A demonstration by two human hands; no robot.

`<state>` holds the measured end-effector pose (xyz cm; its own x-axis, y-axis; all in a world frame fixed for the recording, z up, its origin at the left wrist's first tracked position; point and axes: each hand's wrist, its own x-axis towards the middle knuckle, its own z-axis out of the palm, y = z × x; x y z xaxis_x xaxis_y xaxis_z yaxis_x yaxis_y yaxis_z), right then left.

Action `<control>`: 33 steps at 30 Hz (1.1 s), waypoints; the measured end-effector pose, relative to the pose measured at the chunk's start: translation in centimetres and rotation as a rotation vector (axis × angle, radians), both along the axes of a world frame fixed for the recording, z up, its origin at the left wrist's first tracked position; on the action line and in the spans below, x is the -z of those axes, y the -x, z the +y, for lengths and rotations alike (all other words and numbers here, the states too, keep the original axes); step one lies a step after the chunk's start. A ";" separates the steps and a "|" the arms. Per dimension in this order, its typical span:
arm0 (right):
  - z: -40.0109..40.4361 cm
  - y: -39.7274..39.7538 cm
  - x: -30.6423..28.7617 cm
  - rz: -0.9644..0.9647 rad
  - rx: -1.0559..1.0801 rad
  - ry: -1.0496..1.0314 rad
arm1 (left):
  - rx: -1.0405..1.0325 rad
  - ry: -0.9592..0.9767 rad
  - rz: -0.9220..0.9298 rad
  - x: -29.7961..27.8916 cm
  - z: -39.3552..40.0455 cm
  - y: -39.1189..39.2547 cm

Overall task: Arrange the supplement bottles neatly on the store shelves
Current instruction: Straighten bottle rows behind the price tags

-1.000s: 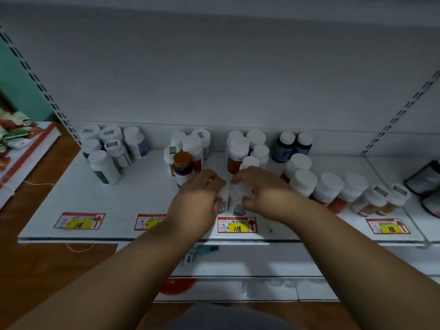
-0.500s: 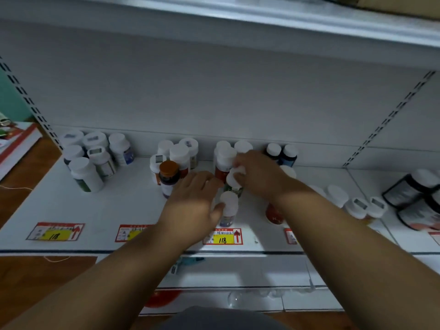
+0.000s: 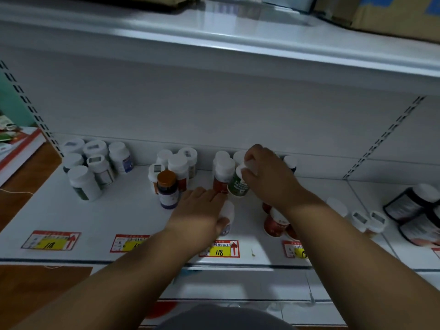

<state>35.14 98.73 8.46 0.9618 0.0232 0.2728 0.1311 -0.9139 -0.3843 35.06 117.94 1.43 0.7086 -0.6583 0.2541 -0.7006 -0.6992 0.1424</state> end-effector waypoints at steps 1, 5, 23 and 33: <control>-0.1 0.3 -0.3 -0.028 0.010 -0.049 | 0.007 0.017 0.007 0.0 0.0 0.0; -0.7 1.8 -1.3 -0.073 0.077 -0.283 | -0.008 0.193 0.067 -0.9 0.4 0.4; -5.2 14.6 -2.5 -0.155 0.291 -0.698 | 0.184 0.664 0.522 -5.0 -9.0 7.6; -20.8 22.8 -1.4 -0.161 0.285 -0.748 | 0.230 0.702 0.615 -3.6 -24.5 15.1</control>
<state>12.32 77.98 9.88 0.8512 -0.4593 0.2542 0.0379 -0.4293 -0.9024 19.99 93.45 5.01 0.7221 -0.6370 0.2699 -0.4726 -0.1694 0.8648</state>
